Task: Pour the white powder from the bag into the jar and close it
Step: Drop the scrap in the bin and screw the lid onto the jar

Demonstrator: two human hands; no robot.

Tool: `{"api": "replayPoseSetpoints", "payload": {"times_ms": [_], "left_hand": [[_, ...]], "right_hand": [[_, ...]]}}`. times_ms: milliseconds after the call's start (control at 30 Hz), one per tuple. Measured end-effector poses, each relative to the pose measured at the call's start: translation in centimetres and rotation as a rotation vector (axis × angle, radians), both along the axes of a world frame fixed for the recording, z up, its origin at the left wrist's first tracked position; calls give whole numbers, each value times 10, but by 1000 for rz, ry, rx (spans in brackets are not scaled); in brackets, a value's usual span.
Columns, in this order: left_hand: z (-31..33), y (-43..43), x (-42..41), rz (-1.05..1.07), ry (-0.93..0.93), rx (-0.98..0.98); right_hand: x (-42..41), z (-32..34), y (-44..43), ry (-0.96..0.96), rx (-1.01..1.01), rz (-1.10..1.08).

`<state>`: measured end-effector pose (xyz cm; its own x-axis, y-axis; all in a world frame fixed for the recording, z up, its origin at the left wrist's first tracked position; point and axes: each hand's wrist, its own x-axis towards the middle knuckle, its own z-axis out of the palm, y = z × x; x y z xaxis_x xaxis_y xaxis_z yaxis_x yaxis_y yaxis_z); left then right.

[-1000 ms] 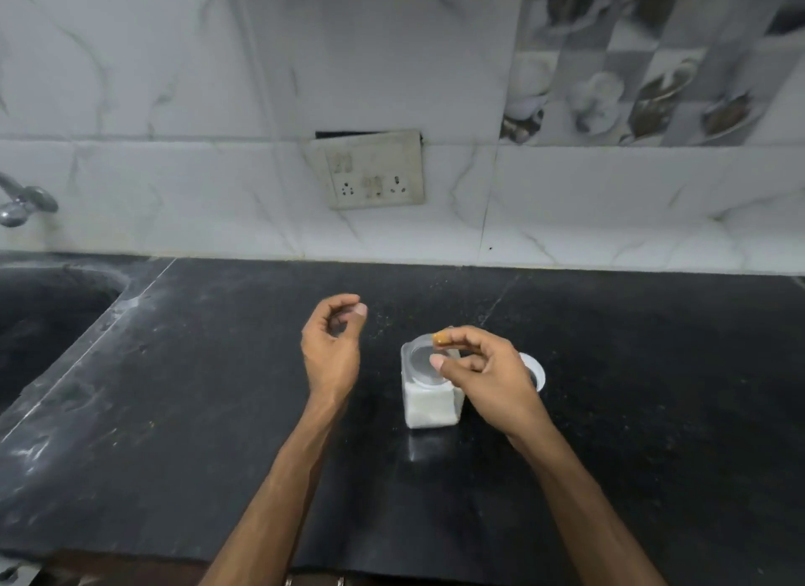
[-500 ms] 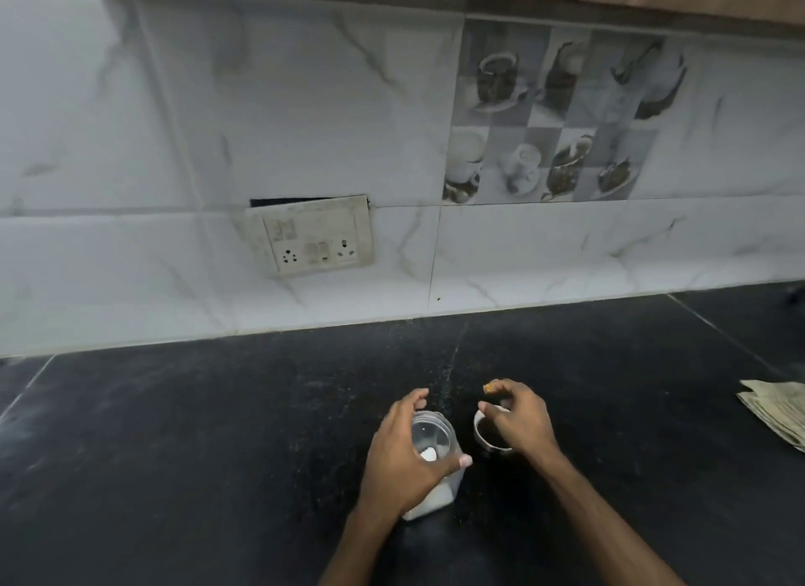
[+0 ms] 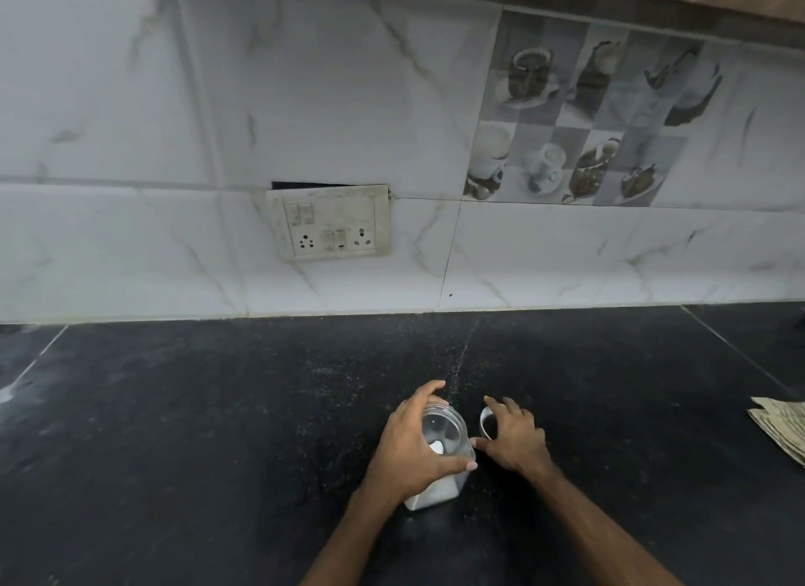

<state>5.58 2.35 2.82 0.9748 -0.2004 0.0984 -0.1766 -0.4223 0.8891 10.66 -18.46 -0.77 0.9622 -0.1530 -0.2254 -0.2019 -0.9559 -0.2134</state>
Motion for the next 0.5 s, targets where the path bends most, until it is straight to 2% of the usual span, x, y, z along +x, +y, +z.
{"api": "replayPoseSetpoints", "payload": {"times_ms": [100, 167, 267, 367, 433, 500], "left_hand": [[0, 0, 2, -8, -10, -2], [-1, 1, 5, -10, -12, -2], [-1, -1, 12, -12, -20, -11], [2, -6, 17, 18, -32, -47], [0, -10, 18, 55, -41, -83], [-5, -13, 18, 102, -48, -132]], "right_hand": [[6, 4, 2, 20, 11, -8], [10, 13, 3, -37, 214, -94], [12, 35, 10, -333, 573, -212], [4, 65, 23, -579, 841, -267], [-5, 78, 31, -635, 998, -186], [-14, 81, 37, -608, 1052, -31]]}}
